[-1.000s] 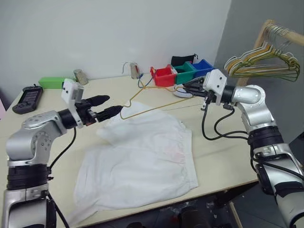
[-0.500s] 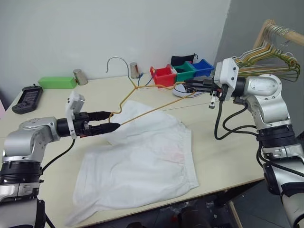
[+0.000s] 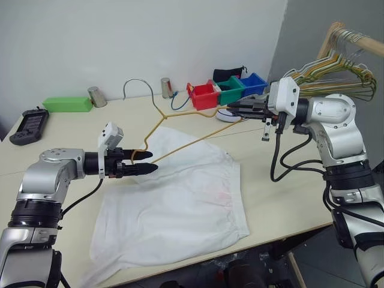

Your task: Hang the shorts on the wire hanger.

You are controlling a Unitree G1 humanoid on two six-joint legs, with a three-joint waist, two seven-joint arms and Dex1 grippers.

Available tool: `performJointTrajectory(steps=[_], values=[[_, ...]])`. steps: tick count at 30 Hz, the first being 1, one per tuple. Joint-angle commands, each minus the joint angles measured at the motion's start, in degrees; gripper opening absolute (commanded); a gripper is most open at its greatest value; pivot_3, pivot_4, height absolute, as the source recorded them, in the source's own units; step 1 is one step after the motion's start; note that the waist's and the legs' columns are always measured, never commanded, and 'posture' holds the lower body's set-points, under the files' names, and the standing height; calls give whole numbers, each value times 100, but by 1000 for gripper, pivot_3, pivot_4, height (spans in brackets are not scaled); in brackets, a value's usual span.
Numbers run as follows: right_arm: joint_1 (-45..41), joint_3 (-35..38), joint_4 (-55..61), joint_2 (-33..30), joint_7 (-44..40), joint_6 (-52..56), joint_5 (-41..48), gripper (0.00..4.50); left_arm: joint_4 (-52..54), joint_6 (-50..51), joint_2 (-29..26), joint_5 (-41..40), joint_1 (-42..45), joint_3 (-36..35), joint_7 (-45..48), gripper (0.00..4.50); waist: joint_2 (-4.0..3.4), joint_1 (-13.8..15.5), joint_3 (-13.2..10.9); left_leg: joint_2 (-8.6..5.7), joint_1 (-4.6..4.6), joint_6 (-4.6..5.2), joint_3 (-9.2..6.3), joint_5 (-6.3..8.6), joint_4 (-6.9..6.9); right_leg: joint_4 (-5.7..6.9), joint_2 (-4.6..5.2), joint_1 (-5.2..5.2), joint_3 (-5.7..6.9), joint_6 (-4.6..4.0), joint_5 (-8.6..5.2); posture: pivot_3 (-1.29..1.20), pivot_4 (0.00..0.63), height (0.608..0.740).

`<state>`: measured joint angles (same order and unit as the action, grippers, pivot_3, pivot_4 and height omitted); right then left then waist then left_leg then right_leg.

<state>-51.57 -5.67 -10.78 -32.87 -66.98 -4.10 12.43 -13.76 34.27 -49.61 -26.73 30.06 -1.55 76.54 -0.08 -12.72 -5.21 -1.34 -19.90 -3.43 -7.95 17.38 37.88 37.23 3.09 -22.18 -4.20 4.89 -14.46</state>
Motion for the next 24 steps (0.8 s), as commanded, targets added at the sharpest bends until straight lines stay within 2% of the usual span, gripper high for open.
performJointTrajectory(steps=[1,9,12,24], values=[[-71,104,91,-3,114,-86,2,0,194,-138,-99,45,36,-21,97,2305,0,-10,0,0,0,0,0,0,0,0,0,0,0,0,0,-205,22,740],[-60,67,3,20,156,-168,-43,0,213,-151,-68,72,39,-43,88,575,0,-20,0,0,2,1,0,0,2,6,0,0,0,0,0,-202,25,740],[-73,68,-36,32,170,-186,-57,0,234,-148,-62,68,31,-60,79,55,0,-20,0,0,2,1,0,0,2,6,0,0,0,0,0,-200,26,740],[-75,-3,-171,28,221,-196,-222,0,333,-298,-6,270,52,-57,-127,55,0,-19,0,0,2,1,-1,0,3,10,0,-1,0,0,0,-198,25,740]])
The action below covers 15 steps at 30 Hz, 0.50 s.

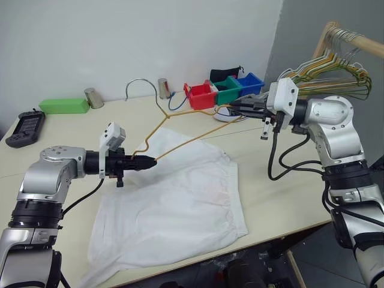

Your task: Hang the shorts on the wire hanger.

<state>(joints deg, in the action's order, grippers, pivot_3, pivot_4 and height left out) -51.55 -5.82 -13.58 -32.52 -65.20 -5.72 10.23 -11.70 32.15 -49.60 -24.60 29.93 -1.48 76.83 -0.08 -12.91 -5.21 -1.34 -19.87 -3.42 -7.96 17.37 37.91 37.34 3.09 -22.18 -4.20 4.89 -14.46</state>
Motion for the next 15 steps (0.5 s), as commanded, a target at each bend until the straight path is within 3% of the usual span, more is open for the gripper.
performJointTrajectory(steps=[1,2,9,15], values=[[-48,-15,127,-30,-18,42,2,0,150,-111,7,64,72,-75,-181,55,0,0,0,0,0,0,0,0,0,0,0,0,0,0,0,-198,24,740],[-16,-46,137,-64,-73,60,-18,512,161,-168,18,100,77,-79,-219,0,0,0,0,0,0,0,0,0,0,1,0,0,0,0,0,-198,23,740],[71,-230,223,-428,-477,299,-96,2118,54,-1252,170,785,67,-3,-881,0,0,5,0,-1,0,0,0,0,2,1,1,0,-1,0,0,-204,19,740],[-80,-363,148,-457,-113,661,-519,3651,253,-2641,352,1817,-48,219,-1826,0,0,15,1,-1,0,0,1,0,2,0,4,0,-1,-2,1,-196,16,740]])
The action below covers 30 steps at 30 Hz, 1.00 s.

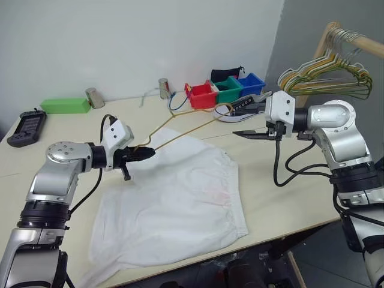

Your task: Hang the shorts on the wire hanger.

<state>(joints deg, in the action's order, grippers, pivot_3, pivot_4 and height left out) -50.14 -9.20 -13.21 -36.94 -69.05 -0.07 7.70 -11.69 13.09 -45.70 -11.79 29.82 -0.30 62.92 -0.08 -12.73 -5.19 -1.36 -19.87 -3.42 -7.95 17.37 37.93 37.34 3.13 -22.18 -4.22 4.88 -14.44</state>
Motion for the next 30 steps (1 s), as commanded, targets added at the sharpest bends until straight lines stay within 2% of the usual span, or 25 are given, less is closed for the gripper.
performJointTrajectory(steps=[1,3,4,8,11,16,24,30], values=[[-259,-60,112,3,389,201,-378,3871,371,-1025,-56,825,-107,220,-598,0,-1,-9,0,1,0,0,1,0,0,0,0,-2,0,0,1,-196,16,740],[-289,-153,135,0,414,354,-498,4426,563,-1327,-27,1150,-186,353,-841,0,-4,-16,3,1,0,0,4,0,-1,1,0,-4,-2,-2,2,-188,13,740],[-284,-200,158,-5,387,373,-538,4476,674,-1330,38,1220,-202,363,-974,0,-5,-10,3,1,0,0,4,0,-1,2,1,-5,-3,-3,2,-186,12,740],[-336,-284,-19,106,769,321,-896,4476,919,-1649,60,1765,-300,543,-1396,0,-3,17,5,-2,-2,0,3,0,1,3,3,-5,-3,-3,3,-171,8,740],[-346,-539,-286,-4,818,-170,-1347,4476,1111,-1695,146,2001,-303,543,-1702,0,-4,18,7,-3,-1,0,4,0,1,9,3,-4,-3,-3,3,-167,7,740],[-426,-791,-791,-54,1092,-830,-1910,4476,1391,-1617,223,2152,-314,574,-1852,0,-3,24,8,-4,0,0,5,0,2,17,3,-4,-2,-2,3,-156,3,740],[-704,-840,-1324,162,1435,-1176,-2236,4476,1431,-1598,193,2230,-379,617,-1839,0,-3,10,8,-4,9,6,3,-4,3,44,1,-6,-3,-2,3,-147,7,740],[-729,-885,-1399,149,1408,-1417,-2334,3375,1325,-1632,213,2285,-355,625,-1881,0,-3,22,8,-6,9,9,0,-7,5,46,1,-4,-2,-3,3,-151,11,740]])
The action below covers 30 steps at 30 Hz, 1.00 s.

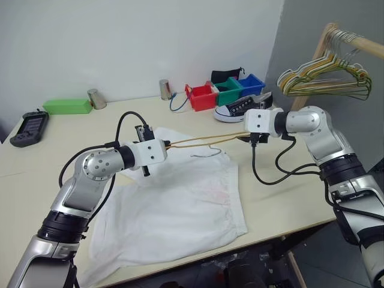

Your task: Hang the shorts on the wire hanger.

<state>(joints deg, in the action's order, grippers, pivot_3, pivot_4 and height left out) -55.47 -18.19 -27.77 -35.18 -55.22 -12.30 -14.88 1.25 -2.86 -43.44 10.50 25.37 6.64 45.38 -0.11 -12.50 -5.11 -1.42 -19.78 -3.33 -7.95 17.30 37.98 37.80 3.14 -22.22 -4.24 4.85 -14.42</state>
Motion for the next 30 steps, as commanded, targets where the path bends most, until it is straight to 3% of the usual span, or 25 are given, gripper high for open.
performJointTrajectory(steps=[1,11,14,20,30], values=[[-180,-10,43,-43,52,-264,-123,3132,9,-51,-10,69,105,-66,-133,0,0,0,0,0,0,0,0,0,0,1,0,0,0,0,0,-151,11,740],[-247,-94,-317,-117,424,-753,-576,920,-130,-144,-10,111,292,-44,-181,0,0,-6,0,0,0,0,0,0,0,3,0,-1,0,-1,0,-155,13,740],[-252,-76,-357,-96,476,-834,-601,56,-144,-189,-10,138,314,-24,-196,0,0,-14,0,0,1,0,1,0,0,4,0,-1,0,-1,0,-156,13,740],[-224,-53,-357,-67,418,-846,-573,23,-191,-262,9,169,362,-34,-260,0,0,-14,0,-1,1,1,0,-1,0,6,0,-1,-1,-1,1,-156,13,740],[91,122,-174,-64,-123,-316,-49,0,-285,-696,43,-496,531,-480,-273,2181,0,-11,0,1,1,1,-2,-1,1,8,0,-1,0,-1,1,-151,21,740]])
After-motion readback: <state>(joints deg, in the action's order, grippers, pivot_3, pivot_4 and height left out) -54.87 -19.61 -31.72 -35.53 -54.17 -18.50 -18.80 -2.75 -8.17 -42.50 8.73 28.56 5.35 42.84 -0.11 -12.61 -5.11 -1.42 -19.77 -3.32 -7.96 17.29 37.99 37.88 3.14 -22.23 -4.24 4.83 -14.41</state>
